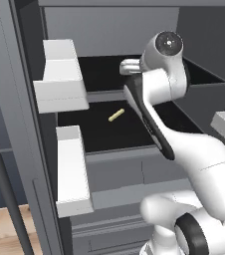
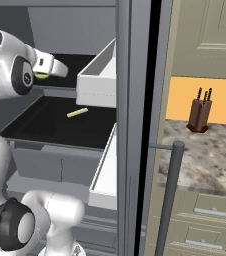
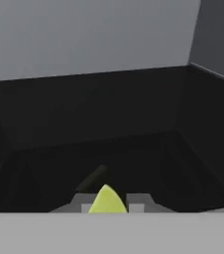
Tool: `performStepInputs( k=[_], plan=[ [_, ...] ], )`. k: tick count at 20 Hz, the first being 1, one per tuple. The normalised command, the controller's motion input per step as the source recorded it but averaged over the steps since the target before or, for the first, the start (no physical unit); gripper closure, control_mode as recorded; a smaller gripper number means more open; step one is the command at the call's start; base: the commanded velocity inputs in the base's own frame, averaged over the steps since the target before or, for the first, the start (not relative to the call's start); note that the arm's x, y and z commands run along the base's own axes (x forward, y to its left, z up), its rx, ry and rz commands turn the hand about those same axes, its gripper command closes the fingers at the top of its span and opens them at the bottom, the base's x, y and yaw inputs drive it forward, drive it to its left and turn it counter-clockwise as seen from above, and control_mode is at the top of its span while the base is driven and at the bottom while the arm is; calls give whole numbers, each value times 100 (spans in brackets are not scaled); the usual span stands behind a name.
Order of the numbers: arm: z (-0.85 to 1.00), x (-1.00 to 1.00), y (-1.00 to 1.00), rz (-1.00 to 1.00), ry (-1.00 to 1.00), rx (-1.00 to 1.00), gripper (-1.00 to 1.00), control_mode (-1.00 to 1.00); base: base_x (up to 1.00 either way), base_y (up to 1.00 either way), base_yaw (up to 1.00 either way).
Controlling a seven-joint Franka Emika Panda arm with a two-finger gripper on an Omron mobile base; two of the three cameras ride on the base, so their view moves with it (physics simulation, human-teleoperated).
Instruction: Take the lemon wedge from the fridge and place it on the plate with fish on the dining counter.
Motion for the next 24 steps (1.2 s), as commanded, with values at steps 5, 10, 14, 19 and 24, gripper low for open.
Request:
performStepInputs(
  k=[5, 10, 14, 19, 24],
  plan=[
    [-35, -100, 0, 4, -29, 0, 100, -100, 0, 0, 0],
    [17, -100, 0, 14, -43, 1, 100, -100, 0, 0, 0],
    [3, -100, 4, 28, -22, 1, 100, -100, 0, 0, 0],
    [-3, -20, 0, 10, 0, 0, 100, 100, -72, -7, 57],
    [0, 0, 0, 0, 0, 0, 100, 100, -71, -11, 78]
  ],
)
